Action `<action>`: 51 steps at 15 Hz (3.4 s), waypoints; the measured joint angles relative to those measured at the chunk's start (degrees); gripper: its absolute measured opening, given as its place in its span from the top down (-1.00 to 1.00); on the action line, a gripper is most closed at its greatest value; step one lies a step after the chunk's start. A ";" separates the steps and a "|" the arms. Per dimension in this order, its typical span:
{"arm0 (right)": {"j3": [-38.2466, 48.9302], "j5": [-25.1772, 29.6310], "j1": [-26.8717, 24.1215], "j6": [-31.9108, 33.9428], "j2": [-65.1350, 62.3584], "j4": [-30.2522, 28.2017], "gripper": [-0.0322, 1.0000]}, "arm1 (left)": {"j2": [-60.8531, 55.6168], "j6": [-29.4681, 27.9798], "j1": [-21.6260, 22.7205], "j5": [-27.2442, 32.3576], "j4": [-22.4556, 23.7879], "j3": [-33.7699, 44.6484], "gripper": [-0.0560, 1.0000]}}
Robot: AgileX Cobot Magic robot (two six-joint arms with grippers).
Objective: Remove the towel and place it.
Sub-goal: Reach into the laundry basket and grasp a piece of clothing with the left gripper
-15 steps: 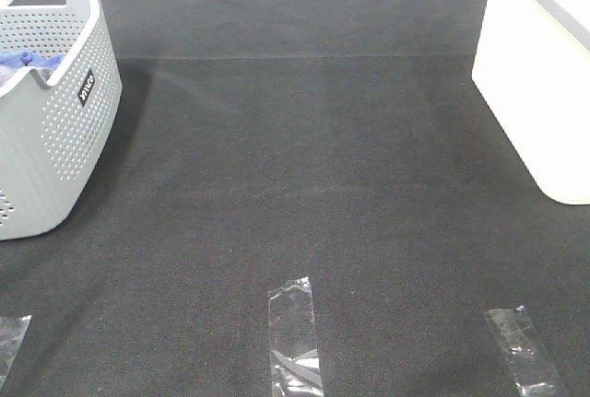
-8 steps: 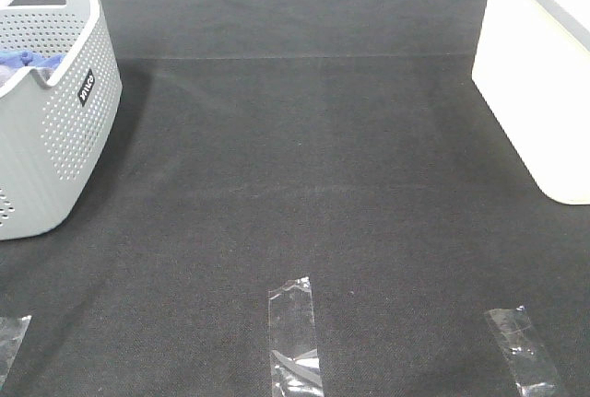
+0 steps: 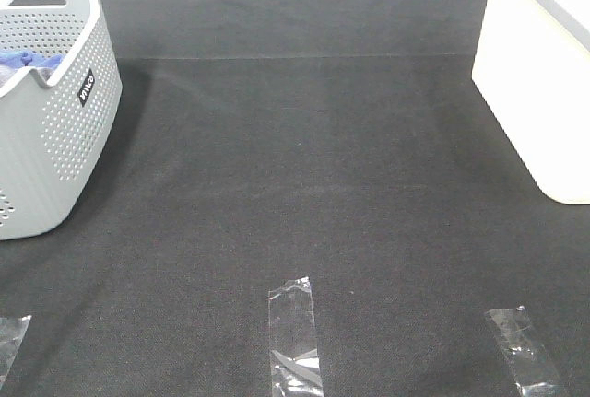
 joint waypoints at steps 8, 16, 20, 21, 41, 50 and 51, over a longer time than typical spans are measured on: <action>0.00 0.00 0.00 0.00 0.00 0.00 -0.57 | 0.00 0.00 0.00 0.00 0.00 0.00 -0.24; 0.00 0.00 0.00 0.00 0.00 0.00 -0.57 | 0.00 0.00 0.00 0.00 0.00 0.00 -0.24; 0.00 0.00 0.00 0.00 0.00 0.00 -0.57 | 0.00 0.00 0.00 0.00 0.00 0.00 -0.24; 0.00 0.00 0.00 0.00 0.00 0.00 -0.57 | 0.00 0.00 0.00 0.00 0.00 0.00 -0.24; 0.00 0.00 0.00 0.00 0.00 0.00 -0.57 | 0.00 0.00 0.00 0.00 0.00 0.00 -0.24; 0.00 0.00 0.00 0.00 0.00 0.00 -0.57 | 19.94 -2.18 0.00 -10.49 10.14 -7.85 -0.24; 0.00 0.00 0.00 0.00 0.00 0.00 -0.57 | 24.81 -3.15 0.00 -12.49 12.32 -9.40 -0.24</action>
